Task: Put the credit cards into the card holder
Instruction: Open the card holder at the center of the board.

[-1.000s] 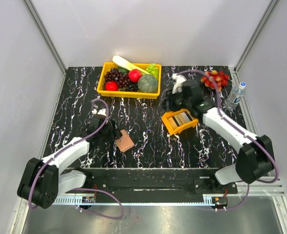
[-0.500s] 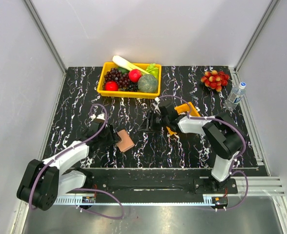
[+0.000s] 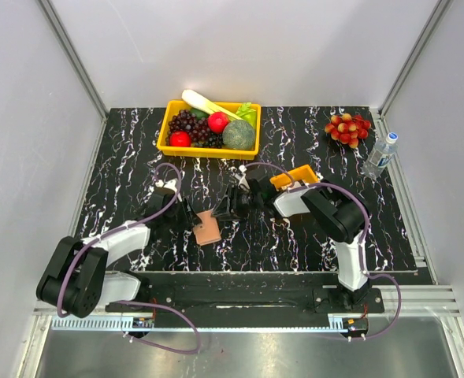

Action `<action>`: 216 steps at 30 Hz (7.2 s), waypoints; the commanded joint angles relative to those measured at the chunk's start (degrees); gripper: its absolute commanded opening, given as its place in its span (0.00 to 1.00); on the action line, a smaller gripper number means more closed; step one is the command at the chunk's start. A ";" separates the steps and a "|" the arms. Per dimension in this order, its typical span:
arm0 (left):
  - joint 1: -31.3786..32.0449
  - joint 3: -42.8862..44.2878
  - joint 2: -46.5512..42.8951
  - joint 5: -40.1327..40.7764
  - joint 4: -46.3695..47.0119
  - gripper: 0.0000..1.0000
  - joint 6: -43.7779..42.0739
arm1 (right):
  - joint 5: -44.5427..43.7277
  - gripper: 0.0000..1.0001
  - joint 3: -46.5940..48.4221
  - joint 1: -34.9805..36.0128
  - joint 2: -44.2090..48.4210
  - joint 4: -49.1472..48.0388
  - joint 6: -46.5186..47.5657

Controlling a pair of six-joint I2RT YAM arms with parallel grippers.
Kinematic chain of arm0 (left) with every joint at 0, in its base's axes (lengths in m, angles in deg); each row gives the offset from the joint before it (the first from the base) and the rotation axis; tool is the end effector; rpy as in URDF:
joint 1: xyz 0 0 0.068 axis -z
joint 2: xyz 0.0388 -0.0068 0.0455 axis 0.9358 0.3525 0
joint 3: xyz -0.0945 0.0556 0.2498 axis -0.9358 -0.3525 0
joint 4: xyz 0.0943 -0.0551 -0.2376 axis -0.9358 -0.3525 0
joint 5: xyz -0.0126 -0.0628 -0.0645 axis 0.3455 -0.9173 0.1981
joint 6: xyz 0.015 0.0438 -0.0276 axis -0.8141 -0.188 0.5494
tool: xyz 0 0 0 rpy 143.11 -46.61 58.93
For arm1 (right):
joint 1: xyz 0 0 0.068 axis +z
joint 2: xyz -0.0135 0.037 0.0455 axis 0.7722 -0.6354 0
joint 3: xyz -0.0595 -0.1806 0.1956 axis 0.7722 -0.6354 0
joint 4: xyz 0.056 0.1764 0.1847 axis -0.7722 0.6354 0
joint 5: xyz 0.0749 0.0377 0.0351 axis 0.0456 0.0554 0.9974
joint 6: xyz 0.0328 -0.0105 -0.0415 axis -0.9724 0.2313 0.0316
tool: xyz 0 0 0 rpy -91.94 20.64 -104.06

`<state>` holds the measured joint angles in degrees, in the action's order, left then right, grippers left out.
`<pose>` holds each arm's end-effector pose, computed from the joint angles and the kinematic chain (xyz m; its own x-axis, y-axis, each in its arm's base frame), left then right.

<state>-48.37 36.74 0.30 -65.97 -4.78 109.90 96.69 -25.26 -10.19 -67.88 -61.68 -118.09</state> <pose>0.2030 -0.0846 0.1433 -0.8246 -0.2999 -0.4797 -0.0218 0.8642 -0.5027 0.2877 0.2699 0.1093 -0.9679 0.0517 -0.2460 -0.1852 0.5149 0.8370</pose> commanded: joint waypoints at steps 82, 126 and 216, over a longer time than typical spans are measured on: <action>20.05 14.03 24.45 -24.38 12.25 0.59 -19.42 | 14.29 0.02 30.26 -7.57 -7.96 70.75 66.34; 22.69 16.31 27.88 -35.10 3.03 0.19 -22.41 | 4.36 0.00 21.38 -9.77 -5.06 49.83 44.01; 22.60 -2.76 -3.50 9.80 11.90 0.86 26.63 | 1.37 0.06 2.31 -1.07 13.48 34.98 30.04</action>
<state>-25.55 34.93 -1.65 -56.14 2.37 133.55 96.56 -22.35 -11.90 -57.70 -23.70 -85.42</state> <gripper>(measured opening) 0.864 0.063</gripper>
